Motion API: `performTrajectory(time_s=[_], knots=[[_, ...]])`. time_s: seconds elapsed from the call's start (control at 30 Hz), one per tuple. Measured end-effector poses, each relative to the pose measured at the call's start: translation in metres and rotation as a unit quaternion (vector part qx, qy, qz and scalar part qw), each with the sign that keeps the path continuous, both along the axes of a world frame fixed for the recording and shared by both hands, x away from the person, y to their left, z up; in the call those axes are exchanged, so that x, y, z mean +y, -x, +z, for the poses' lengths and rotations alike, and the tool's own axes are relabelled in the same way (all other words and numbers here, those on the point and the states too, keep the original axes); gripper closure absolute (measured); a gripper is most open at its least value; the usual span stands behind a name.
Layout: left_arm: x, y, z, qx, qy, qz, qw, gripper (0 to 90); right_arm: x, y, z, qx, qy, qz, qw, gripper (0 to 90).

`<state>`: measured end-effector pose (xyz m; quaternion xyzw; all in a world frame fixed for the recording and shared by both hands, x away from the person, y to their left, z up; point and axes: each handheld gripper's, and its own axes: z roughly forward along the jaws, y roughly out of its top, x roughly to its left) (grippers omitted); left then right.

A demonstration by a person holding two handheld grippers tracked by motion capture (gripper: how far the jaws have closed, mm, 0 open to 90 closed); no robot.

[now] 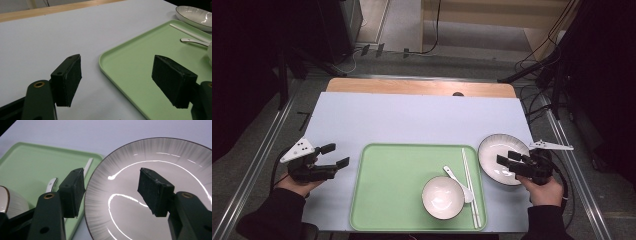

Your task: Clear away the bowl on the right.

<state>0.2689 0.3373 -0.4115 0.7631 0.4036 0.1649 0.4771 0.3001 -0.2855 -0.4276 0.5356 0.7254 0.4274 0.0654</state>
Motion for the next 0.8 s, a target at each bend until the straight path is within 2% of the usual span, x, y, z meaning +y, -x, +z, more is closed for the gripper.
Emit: performTrajectory(time_s=[0.03,0.13,0.33,0.43,0.5,0.57,0.73,0.8], knots=[[0.0,0.0,0.0,0.005,0.003,-0.005,1.0,27.7,-0.002,-0.001,-0.001,0.001,0.0,-0.004,1.0,39.0],[-0.002,0.001,0.0,0.002,-0.006,-0.01,0.9999,29.7,-0.007,-0.003,-0.003,0.0,0.002,-0.013,0.9999,39.2],[0.0,0.001,0.001,-0.008,-0.001,0.0,1.0,30.5,-0.017,-0.006,-0.006,0.001,0.004,-0.028,0.9996,39.8],[0.0,0.001,0.0,0.005,0.008,-0.008,0.9999,30.3,-0.022,-0.008,-0.008,0.002,0.006,-0.033,0.9994,39.8],[-0.002,0.001,-0.001,0.006,-0.005,-0.006,1.0,28.7,-0.024,-0.009,-0.009,0.001,0.007,-0.037,0.9993,40.0],[-0.002,0.001,-0.001,0.009,-0.003,-0.001,0.9999,26.8,-0.027,-0.01,-0.009,-0.001,0.008,-0.041,0.9991,40.0],[-0.001,0.001,0.0,0.005,0.005,-0.004,1.0,26.4,-0.038,-0.012,-0.012,0.003,0.01,-0.055,0.9984,40.5],[-0.002,0.001,0.0,0.004,0.002,-0.009,1.0,26.7,-0.041,-0.012,-0.013,0.004,0.011,-0.061,0.998,40.8]])
